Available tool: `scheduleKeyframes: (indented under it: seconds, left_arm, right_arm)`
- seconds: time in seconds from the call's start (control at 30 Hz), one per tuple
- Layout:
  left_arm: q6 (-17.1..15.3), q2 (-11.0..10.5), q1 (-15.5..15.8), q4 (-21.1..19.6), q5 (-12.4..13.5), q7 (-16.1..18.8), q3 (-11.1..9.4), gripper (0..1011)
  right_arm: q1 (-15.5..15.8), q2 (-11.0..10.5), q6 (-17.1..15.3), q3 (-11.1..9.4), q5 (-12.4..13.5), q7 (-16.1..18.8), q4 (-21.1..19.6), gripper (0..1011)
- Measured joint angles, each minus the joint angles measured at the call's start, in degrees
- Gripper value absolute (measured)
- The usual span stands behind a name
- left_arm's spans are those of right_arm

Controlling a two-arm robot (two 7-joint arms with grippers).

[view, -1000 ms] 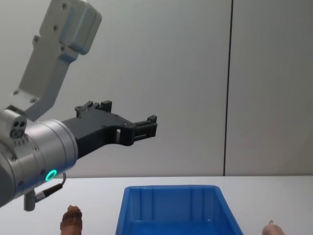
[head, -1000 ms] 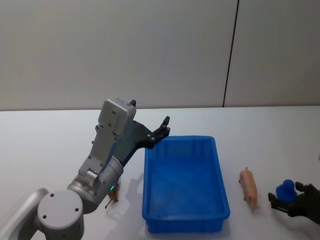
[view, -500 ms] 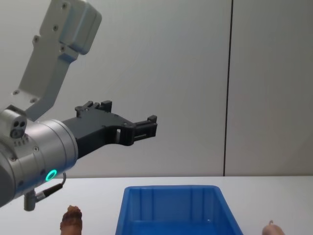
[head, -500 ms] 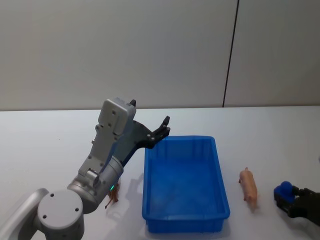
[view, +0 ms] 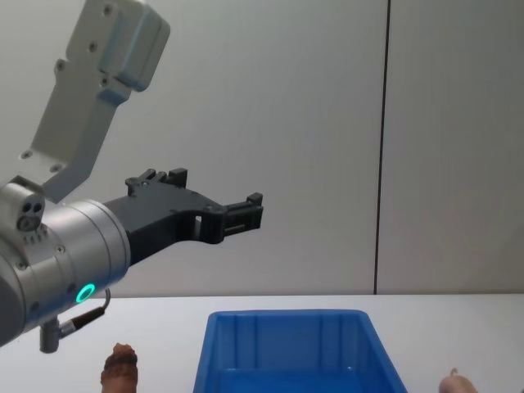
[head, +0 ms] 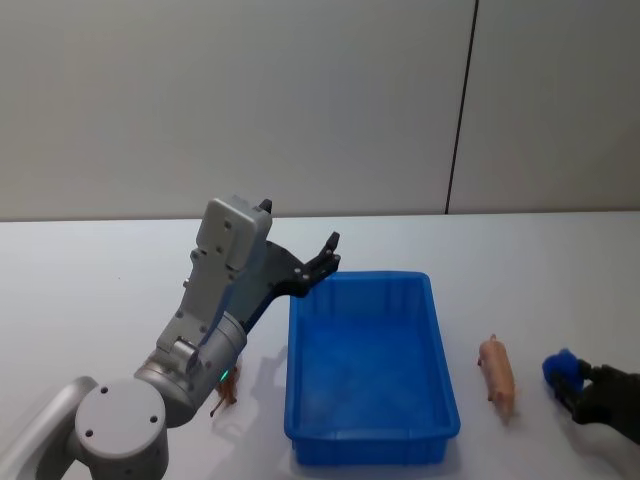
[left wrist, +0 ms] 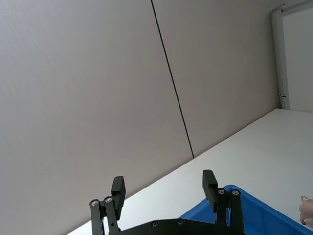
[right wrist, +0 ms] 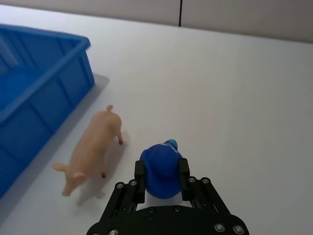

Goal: Pick up the two dolls from the table and place them into the box.

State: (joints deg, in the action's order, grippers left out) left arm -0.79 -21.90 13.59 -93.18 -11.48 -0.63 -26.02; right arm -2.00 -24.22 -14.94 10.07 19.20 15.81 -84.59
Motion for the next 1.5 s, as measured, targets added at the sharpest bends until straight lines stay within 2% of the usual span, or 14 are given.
scheduleKeyframes:
  seconds: [0.27,0.7,0.87,1.13,1.23,1.27,1.33,1.43,1.47,1.5]
  left_arm:
    - [0.0,0.0,0.0,0.0,0.0,0.0,0.0,1001]
    - [0.0,0.0,0.0,0.0,0.0,0.0,0.0,1001]
    - [0.0,0.0,0.0,0.0,0.0,0.01,0.0,1001]
    - [0.0,0.0,0.0,0.0,0.0,0.01,0.0,1001]
    - [0.0,0.0,0.0,0.0,0.0,0.0,0.0,1001]
    - [0.0,0.0,0.0,0.0,0.0,0.0,0.0,1001]
    - [0.0,0.0,0.0,0.0,0.0,0.0,0.0,1001]
    - [0.0,0.0,0.0,0.0,0.0,0.01,0.0,1001]
    - [0.0,0.0,0.0,0.0,0.0,0.01,0.0,1001]
    - [0.0,0.0,0.0,0.0,0.0,0.01,0.0,1001]
  right_arm:
    - [-0.22,0.0,3.3,-0.06,0.38,1.78,-2.86,334]
    - [-2.65,1.53,5.31,1.16,0.74,7.15,-6.93,259]
    - [-4.03,2.81,5.27,2.2,0.57,9.4,-7.63,234]
    - [-7.06,6.29,3.73,5.05,-0.69,13.9,-6.99,185]
    - [-8.25,7.76,2.82,6.21,-1.41,15.32,-5.77,228]
    - [-8.83,8.42,2.45,6.77,-1.76,15.8,-5.06,288]
    - [-9.59,9.33,1.95,7.49,-2.34,16.42,-3.94,319]
    - [-10.59,10.38,1.45,8.3,-3.1,16.96,-2.39,469]
    - [-10.59,10.38,1.45,8.3,-3.1,16.96,-2.39,469]
    - [-11.01,10.78,1.28,8.57,-3.36,17.1,-1.74,514]
